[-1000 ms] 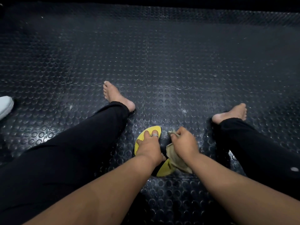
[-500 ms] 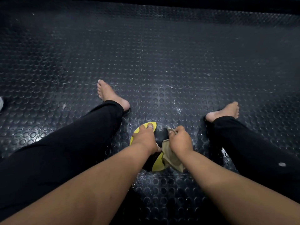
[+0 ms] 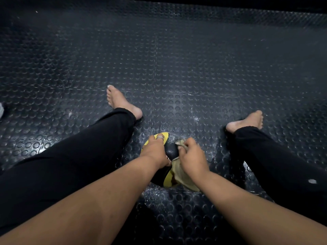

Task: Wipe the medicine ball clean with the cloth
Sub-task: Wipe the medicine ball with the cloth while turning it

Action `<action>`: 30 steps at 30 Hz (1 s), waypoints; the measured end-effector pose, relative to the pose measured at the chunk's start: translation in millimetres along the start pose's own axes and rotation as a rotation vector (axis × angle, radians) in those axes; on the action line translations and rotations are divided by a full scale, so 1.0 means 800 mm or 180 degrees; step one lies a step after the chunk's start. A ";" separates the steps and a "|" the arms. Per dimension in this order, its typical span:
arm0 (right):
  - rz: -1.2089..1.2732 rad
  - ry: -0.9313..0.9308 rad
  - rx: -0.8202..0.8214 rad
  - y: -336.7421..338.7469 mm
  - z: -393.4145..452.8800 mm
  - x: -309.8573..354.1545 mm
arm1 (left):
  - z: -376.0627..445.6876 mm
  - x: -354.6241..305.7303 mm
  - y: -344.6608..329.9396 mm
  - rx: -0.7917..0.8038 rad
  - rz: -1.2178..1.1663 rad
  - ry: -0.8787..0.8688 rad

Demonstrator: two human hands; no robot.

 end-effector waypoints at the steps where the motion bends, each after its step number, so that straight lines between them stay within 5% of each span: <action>1: 0.0033 0.0072 -0.0008 -0.003 -0.005 0.005 | -0.001 0.001 0.000 -0.0009 -0.0012 -0.0028; 9: 0.0597 -0.1201 -0.0069 0.010 0.013 -0.080 | -0.007 0.002 0.001 0.0072 -0.0088 -0.0043; 12: 0.1588 -0.1543 -0.0568 0.012 -0.005 -0.106 | -0.005 0.007 0.003 0.0065 -0.0148 -0.0055; 15: 0.1686 -0.1547 -0.0787 0.016 -0.021 -0.114 | -0.004 0.007 0.002 0.0075 -0.0127 -0.0020; 30: -0.0465 0.1213 0.0246 -0.006 -0.026 0.048 | -0.010 0.001 -0.005 -0.0168 -0.0130 -0.0080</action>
Point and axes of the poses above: each hand's wrist, its own z-axis towards the middle knuckle, its own y-axis out of the back of the hand, x = y × z, the point moved 7 cm from there along z, towards the middle knuckle, and after that the axes turned 14 degrees about y, right-handed, at the moved point
